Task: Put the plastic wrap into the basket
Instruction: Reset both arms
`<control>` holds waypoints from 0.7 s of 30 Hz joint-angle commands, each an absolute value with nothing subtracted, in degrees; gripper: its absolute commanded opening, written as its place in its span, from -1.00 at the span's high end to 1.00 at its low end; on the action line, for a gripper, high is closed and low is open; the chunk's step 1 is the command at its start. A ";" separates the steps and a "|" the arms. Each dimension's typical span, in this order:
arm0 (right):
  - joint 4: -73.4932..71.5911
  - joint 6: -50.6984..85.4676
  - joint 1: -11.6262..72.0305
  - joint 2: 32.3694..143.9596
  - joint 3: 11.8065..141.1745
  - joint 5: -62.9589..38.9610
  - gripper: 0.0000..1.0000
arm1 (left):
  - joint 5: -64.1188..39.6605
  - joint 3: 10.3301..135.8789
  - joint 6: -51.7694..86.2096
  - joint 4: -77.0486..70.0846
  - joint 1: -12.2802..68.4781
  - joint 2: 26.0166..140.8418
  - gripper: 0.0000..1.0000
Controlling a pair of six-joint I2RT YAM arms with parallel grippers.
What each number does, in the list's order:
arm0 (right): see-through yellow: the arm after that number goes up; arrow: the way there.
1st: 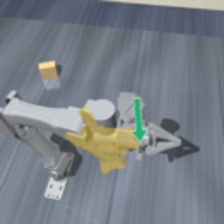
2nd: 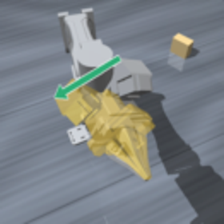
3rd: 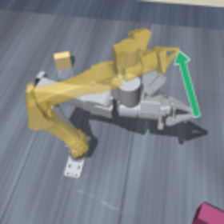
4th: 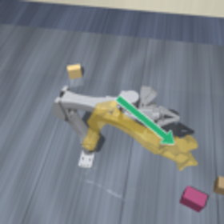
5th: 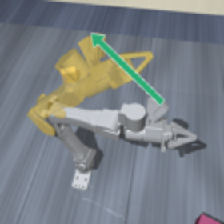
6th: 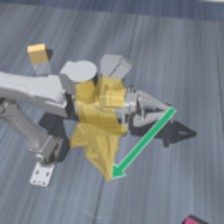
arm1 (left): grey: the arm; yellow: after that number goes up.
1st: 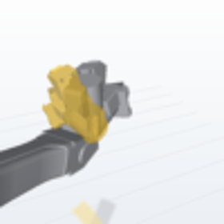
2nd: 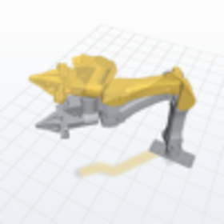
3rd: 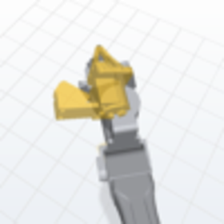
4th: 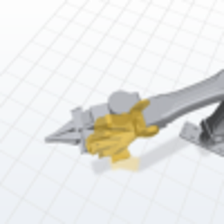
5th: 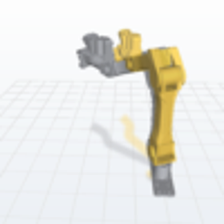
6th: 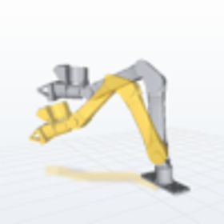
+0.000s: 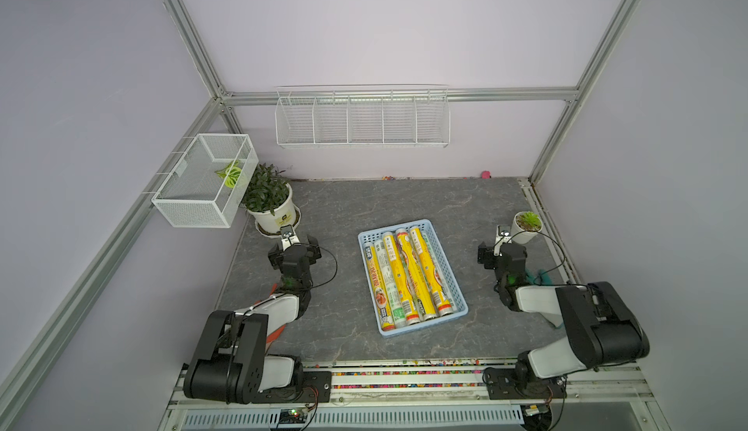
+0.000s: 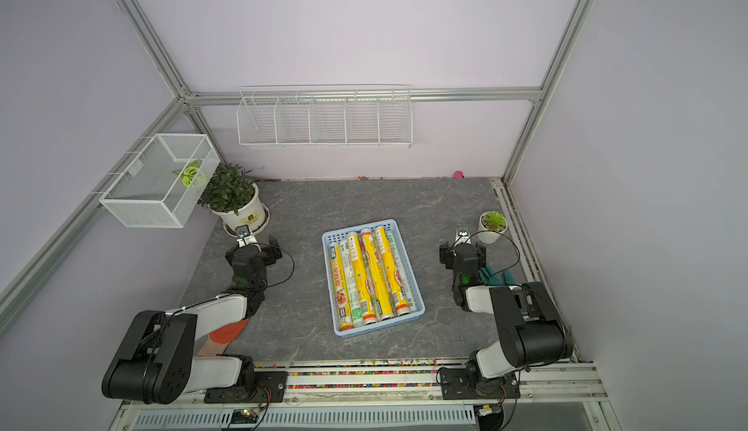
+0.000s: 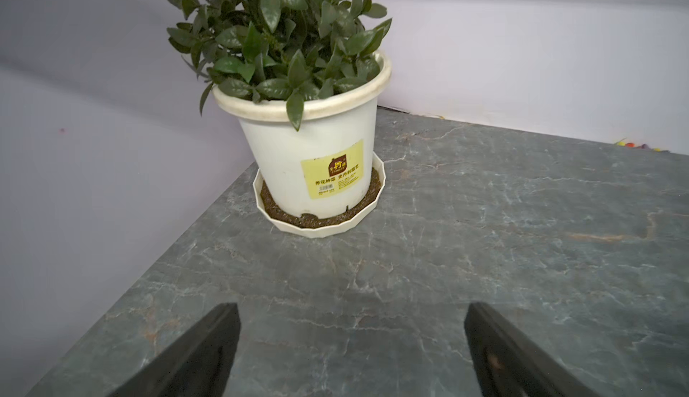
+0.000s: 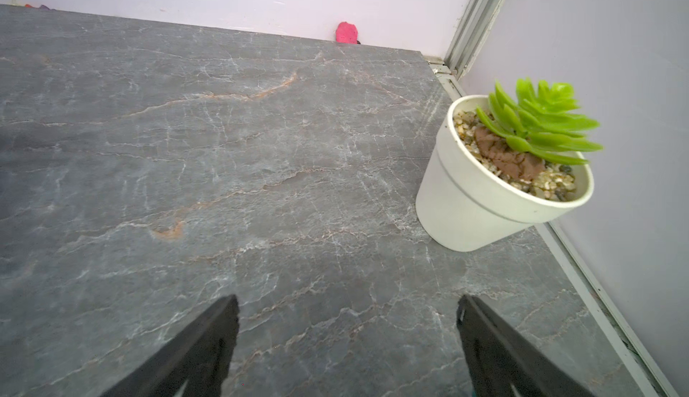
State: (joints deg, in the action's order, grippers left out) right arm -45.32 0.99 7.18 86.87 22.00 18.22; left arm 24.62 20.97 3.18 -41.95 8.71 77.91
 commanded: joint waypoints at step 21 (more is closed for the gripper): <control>-48.44 3.47 5.44 88.06 22.61 20.22 -0.98 | 15.37 20.29 5.94 -52.62 1.23 86.35 -1.00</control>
